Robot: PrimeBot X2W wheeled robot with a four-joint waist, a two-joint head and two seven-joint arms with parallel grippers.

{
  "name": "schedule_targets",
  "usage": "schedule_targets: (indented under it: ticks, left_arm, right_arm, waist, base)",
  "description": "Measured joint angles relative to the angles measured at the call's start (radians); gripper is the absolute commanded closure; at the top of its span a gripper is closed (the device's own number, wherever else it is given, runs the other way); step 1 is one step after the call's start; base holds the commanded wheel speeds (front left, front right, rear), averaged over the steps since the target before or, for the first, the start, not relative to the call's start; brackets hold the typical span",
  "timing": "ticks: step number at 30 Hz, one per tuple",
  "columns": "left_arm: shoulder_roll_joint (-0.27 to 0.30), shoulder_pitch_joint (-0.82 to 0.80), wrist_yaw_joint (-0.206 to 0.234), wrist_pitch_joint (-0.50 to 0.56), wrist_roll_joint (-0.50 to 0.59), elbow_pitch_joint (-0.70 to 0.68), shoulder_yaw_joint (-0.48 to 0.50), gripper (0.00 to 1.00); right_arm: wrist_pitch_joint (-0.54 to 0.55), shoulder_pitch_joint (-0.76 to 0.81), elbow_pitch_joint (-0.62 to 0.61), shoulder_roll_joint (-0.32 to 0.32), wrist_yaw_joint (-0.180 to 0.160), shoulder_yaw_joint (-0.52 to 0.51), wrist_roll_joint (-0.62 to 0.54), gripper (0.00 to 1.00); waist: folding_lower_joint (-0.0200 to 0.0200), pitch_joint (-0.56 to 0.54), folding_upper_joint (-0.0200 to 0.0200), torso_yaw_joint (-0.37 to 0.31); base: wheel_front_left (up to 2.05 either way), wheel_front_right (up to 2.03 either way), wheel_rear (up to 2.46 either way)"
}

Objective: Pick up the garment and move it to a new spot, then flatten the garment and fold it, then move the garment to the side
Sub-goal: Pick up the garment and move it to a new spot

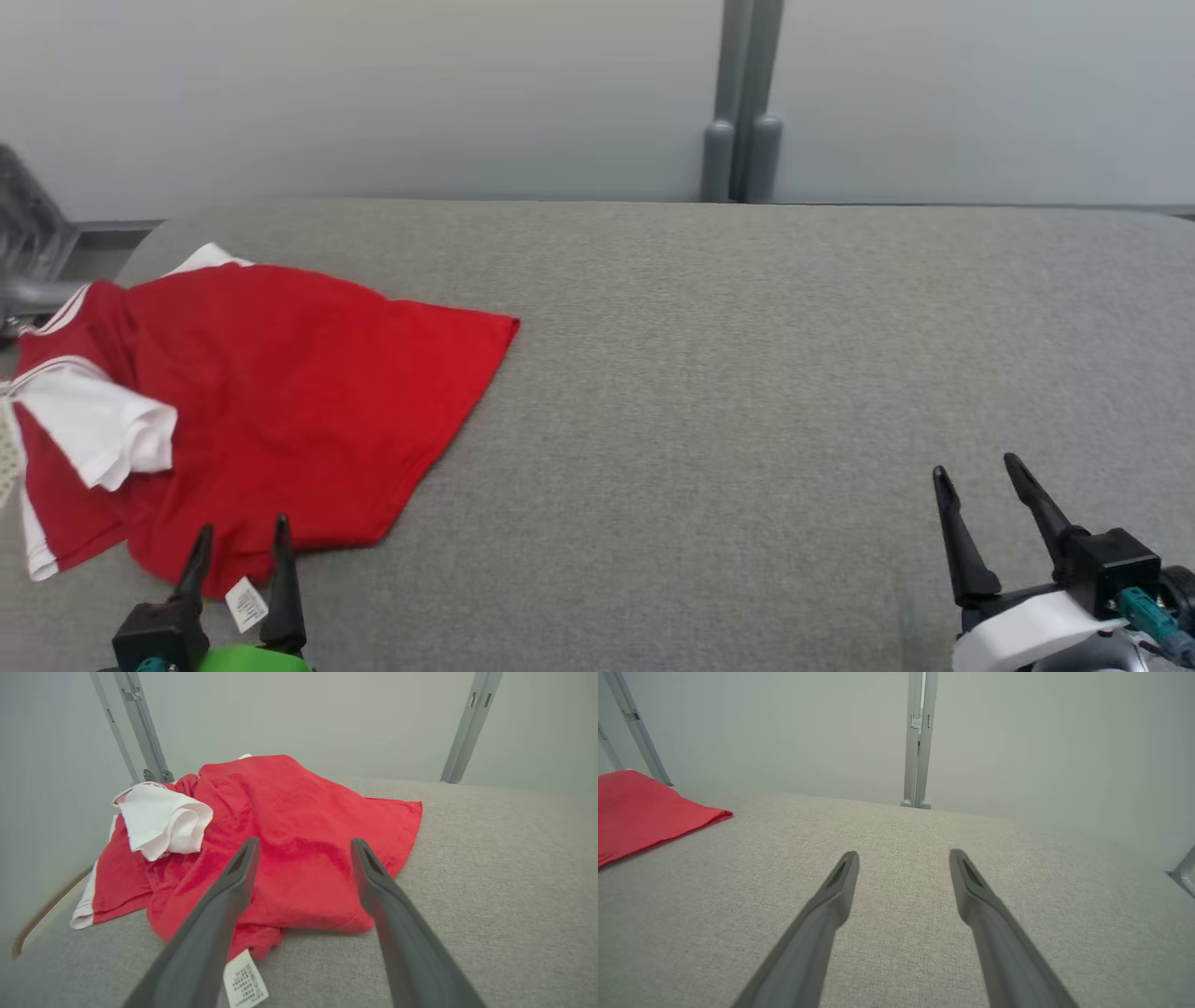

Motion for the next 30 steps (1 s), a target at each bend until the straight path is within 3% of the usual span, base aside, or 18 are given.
schedule_targets:
  ticks: [9, 15, 26, 30]
  left_arm:
    - [0.006, 0.036, 0.0, 0.0, -0.02, 0.0, 0.076, 0.0]
    - [0.002, 0.041, 0.0, 0.0, -0.028, -0.002, 0.083, 0.0]
    - [-0.005, -0.058, 0.0, 0.004, -0.091, 0.039, 0.048, 0.0]
    - [-0.006, -0.197, -0.001, 0.125, -0.154, 0.123, 0.035, 0.0]
  right_arm:
    - [0.0, -0.063, 0.005, 0.016, 0.0, 0.121, 0.0, 0.0]
    - [0.0, -0.071, 0.013, 0.021, 0.0, 0.135, 0.002, 0.0]
    - [0.0, -0.062, -0.015, -0.004, 0.0, 0.132, 0.0, 0.0]
    - [0.0, -0.071, -0.025, -0.024, 0.0, 0.134, -0.004, 0.0]
  waist:
    - [0.0, -0.014, 0.0, 0.173]
    - [0.0, -0.025, 0.0, 0.247]
    - [0.0, 0.007, 0.0, 0.233]
    - [0.0, 0.047, 0.0, 0.23]
  base:
    - [0.0, 0.0, 0.0]
    - [0.0, 0.0, 0.0]
    - [0.0, 0.0, 0.0]
    - [0.0, 0.0, 0.0]
